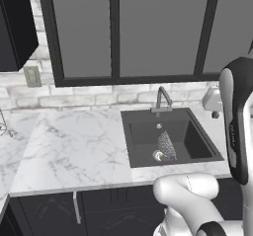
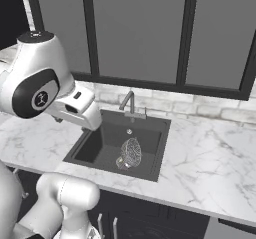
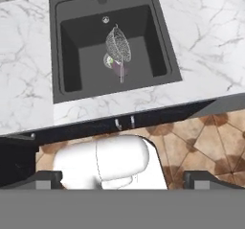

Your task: Pick the colander and strainer and place them in the sink. Then turn on the water.

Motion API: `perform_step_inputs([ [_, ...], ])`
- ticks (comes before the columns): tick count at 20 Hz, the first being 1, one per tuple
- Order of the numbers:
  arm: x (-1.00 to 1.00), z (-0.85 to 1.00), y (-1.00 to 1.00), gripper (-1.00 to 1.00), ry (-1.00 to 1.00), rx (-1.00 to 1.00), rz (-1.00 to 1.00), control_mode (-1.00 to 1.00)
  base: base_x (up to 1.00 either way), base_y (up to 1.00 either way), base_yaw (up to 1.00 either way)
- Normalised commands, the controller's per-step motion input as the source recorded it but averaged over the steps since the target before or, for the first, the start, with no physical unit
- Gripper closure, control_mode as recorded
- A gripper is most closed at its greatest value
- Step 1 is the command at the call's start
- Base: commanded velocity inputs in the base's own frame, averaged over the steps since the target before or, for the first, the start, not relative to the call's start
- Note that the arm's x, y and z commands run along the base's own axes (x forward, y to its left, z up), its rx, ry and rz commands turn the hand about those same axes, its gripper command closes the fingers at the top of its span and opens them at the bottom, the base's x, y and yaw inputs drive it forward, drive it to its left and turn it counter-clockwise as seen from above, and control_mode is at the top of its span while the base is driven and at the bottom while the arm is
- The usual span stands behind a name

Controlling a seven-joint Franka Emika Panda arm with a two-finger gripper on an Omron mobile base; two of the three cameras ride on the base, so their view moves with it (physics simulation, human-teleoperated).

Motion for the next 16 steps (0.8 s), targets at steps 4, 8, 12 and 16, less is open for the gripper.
perform_step_inputs([
  [4,-0.12,0.00,0.05,-1.00,0.00,0.00,0.03,1.00,-0.39,0.18,0.07],
  [8,0.00,0.00,0.00,-1.00,0.00,0.00,0.00,1.00,-0.45,0.44,0.08],
  [12,0.00,0.00,0.00,-1.00,0.00,0.00,0.00,1.00,-0.25,0.69,0.09],
  [16,0.00,0.00,0.00,-1.00,0.00,0.00,0.00,1.00,-0.15,0.99,0.15],
])
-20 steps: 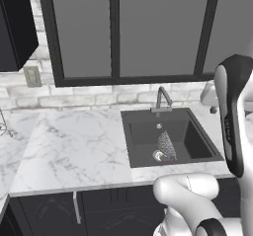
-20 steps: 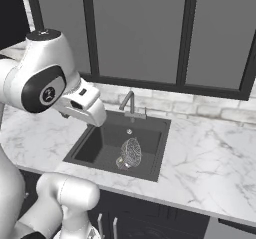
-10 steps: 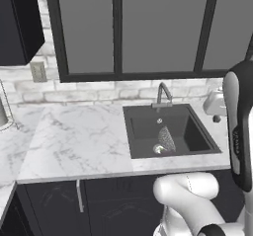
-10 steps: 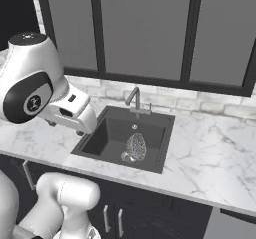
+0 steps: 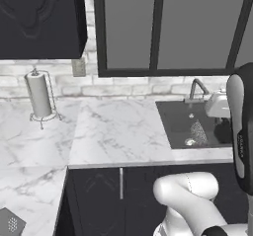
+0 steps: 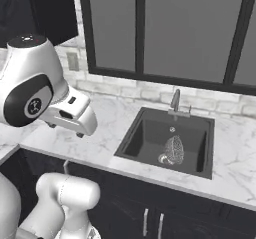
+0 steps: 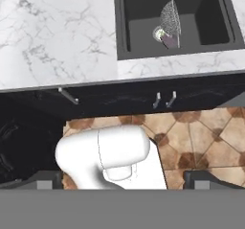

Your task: Pick the colander and strainer and place them in the sink. Then turn on the water.

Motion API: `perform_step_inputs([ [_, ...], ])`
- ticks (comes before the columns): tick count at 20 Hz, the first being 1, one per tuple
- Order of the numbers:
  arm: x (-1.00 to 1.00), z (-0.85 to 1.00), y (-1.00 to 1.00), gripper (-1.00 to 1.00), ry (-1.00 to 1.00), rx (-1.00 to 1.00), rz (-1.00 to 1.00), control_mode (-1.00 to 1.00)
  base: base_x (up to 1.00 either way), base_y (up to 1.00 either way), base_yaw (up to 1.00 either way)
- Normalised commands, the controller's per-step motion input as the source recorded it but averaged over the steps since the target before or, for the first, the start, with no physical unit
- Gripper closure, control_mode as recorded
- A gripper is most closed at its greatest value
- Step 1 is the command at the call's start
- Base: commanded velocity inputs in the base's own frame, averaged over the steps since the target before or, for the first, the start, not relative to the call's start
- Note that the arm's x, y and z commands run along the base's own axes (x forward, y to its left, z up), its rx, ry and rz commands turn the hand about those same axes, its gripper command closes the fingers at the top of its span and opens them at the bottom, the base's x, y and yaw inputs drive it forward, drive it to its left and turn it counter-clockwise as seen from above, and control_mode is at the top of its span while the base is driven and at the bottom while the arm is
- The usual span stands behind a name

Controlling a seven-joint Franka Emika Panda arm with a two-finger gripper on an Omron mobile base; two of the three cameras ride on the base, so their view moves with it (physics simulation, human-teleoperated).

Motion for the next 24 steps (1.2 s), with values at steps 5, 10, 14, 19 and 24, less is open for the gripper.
perform_step_inputs([
  [5,0.00,0.00,0.00,-1.00,0.00,0.00,0.00,1.00,-0.14,0.77,0.31],
  [10,0.00,0.00,0.00,-1.00,0.00,0.00,0.00,1.00,-0.06,0.55,0.39],
  [14,0.00,0.00,0.00,-1.00,0.00,0.00,0.00,1.00,-0.12,0.62,0.37],
  [19,0.00,0.00,0.00,-1.00,0.00,0.00,0.00,1.00,-0.16,0.68,0.35],
  [24,0.00,0.00,0.00,-1.00,0.00,0.00,0.00,1.00,-0.14,0.52,0.40],
])
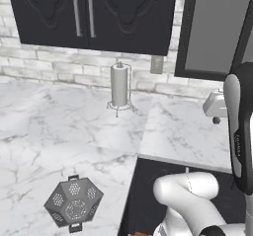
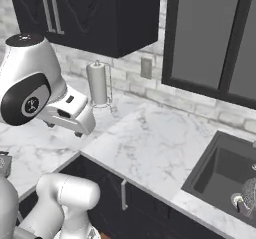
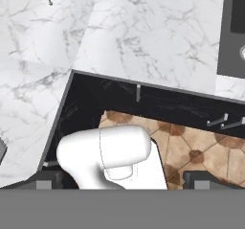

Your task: Pick the colander and strainer and place them in the sink. Then turn on the water.

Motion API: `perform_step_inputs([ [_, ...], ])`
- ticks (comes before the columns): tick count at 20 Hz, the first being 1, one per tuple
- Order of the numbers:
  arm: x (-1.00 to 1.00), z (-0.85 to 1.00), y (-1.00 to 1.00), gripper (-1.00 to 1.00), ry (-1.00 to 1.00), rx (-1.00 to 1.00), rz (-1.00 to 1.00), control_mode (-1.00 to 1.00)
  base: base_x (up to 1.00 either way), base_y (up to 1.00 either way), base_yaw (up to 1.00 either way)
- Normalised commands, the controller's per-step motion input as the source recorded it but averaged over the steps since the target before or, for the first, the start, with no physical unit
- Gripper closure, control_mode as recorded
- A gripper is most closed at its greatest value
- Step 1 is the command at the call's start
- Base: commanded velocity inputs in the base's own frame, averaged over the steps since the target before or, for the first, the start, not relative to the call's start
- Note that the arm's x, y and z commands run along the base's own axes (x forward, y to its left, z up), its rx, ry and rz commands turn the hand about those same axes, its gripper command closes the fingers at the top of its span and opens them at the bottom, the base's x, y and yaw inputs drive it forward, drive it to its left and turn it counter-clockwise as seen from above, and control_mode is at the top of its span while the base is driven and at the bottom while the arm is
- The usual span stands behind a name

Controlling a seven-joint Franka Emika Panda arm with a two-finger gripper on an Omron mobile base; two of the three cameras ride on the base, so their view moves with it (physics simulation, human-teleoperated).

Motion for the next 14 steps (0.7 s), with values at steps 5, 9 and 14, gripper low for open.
perform_step_inputs([
  [5,0.00,0.00,0.00,-1.00,0.00,0.00,0.00,1.00,-0.04,0.27,0.48],
  [9,0.00,0.00,0.00,-1.00,0.00,0.00,0.00,1.00,0.00,0.08,0.50],
  [14,0.00,0.00,0.00,-1.00,0.00,0.00,0.00,1.00,-0.01,0.17,0.49],
])
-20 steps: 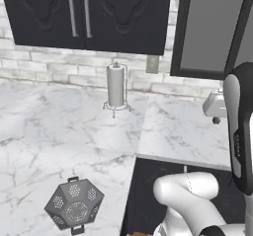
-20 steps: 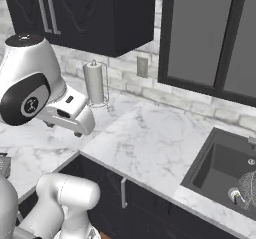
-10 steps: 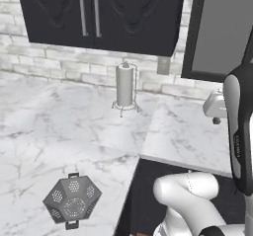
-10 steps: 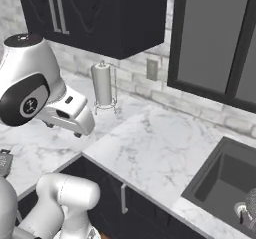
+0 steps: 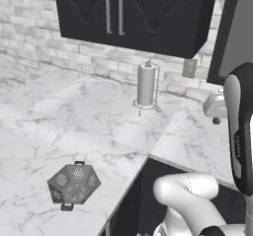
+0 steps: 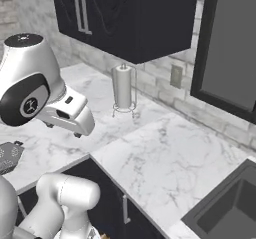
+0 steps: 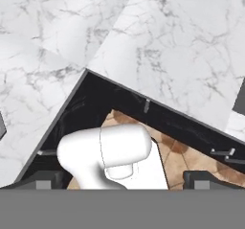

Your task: Pick the colander and strainer and place them in the sink. Then turn on the water.

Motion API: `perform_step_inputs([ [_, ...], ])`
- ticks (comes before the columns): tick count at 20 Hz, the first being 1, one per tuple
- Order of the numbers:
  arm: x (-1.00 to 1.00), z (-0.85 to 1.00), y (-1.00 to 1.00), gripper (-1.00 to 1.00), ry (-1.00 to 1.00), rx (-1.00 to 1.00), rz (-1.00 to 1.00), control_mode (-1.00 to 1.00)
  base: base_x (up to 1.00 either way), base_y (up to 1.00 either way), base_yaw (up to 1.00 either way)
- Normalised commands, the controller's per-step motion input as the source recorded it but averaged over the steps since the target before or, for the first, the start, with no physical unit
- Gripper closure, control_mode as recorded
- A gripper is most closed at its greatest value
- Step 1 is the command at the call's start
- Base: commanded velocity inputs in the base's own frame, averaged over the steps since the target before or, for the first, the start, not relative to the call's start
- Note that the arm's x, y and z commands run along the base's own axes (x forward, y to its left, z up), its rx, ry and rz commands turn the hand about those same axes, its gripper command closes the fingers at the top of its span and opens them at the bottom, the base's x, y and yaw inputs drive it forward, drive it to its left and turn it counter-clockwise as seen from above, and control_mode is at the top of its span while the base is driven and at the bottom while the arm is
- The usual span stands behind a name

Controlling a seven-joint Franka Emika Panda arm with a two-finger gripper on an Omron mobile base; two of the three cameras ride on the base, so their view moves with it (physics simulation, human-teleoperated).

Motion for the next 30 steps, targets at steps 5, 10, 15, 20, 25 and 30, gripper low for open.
perform_step_inputs([
  [5,0.00,0.00,0.00,-1.00,0.00,0.00,0.00,1.00,-0.23,0.59,0.37],
  [10,0.00,0.00,0.00,-1.00,0.00,0.00,0.00,1.00,-0.32,0.78,0.30],
  [15,0.00,0.00,0.00,-1.00,0.00,0.00,0.00,1.00,-0.32,0.69,0.33],
  [20,0.00,0.00,0.00,-1.00,0.00,0.00,0.00,1.00,-0.23,0.49,0.40],
  [25,0.00,0.00,0.00,-1.00,0.00,0.00,0.00,1.00,-0.21,0.46,0.41],
  [30,0.00,0.00,0.00,-1.00,0.00,0.00,0.00,1.00,-0.12,0.48,0.40],
])
